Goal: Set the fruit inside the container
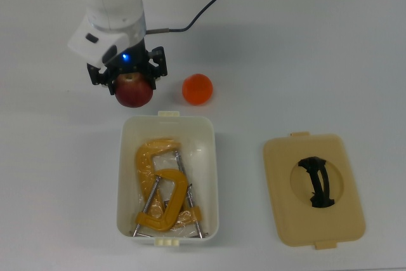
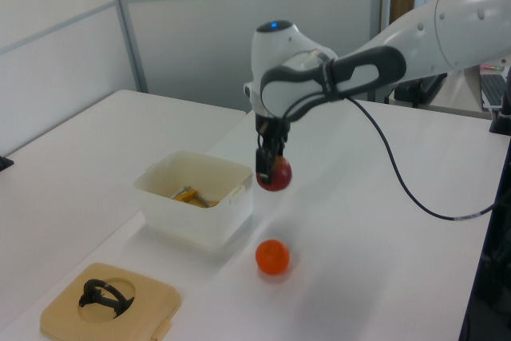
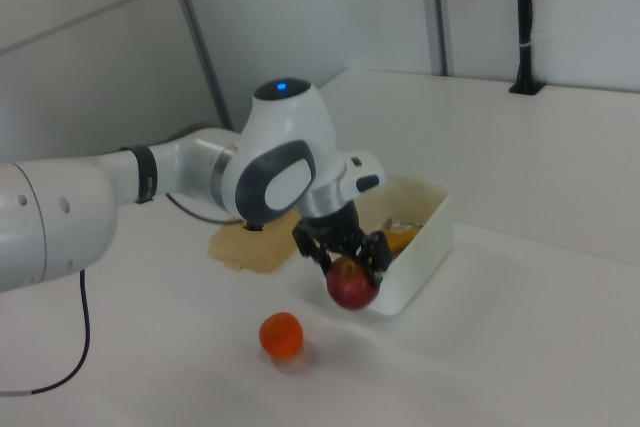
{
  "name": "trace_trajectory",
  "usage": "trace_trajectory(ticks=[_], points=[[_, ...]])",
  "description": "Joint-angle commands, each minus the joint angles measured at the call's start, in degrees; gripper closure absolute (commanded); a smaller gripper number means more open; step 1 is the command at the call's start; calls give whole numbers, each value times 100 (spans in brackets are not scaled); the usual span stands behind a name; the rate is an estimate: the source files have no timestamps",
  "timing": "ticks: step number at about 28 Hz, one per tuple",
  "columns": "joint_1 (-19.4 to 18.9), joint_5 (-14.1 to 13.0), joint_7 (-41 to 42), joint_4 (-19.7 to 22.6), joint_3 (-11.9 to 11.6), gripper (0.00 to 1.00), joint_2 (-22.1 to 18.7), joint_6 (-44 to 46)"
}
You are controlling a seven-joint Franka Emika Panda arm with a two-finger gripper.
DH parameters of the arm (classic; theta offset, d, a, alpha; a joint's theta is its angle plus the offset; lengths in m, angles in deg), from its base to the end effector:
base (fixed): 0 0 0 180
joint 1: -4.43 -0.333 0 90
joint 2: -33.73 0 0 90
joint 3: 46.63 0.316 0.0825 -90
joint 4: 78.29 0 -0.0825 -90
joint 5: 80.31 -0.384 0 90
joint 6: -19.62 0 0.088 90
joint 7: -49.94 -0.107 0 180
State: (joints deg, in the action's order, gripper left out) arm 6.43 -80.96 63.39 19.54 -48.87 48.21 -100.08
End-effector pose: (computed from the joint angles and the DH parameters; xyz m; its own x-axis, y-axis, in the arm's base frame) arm 0.6449 -0.0453 0.4542 0.9795 0.1576 0.1255 0.1551 -0.9875 0.0293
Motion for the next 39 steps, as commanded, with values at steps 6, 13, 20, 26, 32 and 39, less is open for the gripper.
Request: trace_trajectory(ticks=[6, 13, 20, 26, 32, 39], points=[[-33, -164, -931, -432, 276, 79, 274, -1079], [-112, -146, -1143, -450, 391, 50, 336, -1231], [-130, -5, -1653, -599, 409, 0, 301, -1187], [-130, -5, -1653, -608, 426, 0, 239, -915], [-138, 91, -1461, -581, 435, 0, 133, 48], [-147, 241, -1196, -450, 690, 0, 133, 1230]])
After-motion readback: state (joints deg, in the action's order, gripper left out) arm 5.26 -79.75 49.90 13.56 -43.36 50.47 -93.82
